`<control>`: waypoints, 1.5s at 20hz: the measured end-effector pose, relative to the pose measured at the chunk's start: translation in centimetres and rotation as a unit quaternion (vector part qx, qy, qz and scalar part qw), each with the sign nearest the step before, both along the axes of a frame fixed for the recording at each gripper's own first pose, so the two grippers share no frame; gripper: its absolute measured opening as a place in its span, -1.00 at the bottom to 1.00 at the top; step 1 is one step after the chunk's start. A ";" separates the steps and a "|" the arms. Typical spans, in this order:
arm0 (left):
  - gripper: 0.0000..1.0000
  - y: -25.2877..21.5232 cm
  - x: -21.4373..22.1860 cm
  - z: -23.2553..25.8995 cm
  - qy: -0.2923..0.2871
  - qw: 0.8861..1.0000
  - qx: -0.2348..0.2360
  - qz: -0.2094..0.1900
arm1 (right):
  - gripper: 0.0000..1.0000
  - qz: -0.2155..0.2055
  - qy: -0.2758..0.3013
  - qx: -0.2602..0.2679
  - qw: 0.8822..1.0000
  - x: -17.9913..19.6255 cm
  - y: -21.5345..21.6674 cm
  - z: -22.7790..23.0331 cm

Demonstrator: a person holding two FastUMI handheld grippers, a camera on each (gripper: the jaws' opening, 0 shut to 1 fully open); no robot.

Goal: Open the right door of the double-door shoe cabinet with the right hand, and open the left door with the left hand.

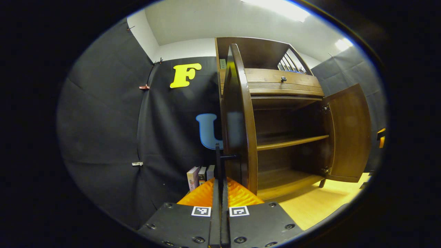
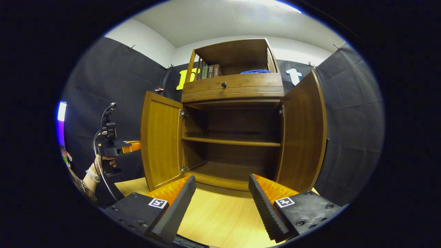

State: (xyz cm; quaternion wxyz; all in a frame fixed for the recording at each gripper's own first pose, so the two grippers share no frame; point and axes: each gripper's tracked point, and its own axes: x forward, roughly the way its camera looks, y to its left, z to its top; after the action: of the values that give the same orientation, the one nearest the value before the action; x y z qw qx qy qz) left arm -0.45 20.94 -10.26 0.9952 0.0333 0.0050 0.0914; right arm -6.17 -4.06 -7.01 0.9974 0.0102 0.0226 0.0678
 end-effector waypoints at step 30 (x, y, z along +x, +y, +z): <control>0.92 -19.0 -1.6 4.4 -0.007 0.996 -0.017 -0.082 | 0.95 -0.064 -0.011 -0.034 0.997 2.4 -1.0 0.9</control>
State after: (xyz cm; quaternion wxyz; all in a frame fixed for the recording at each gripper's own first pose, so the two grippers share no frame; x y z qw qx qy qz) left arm -2.00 1.89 -5.88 0.9998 0.0161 -0.0032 0.0096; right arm -3.76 -5.11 -6.06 0.9996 -0.0231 0.0132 0.0033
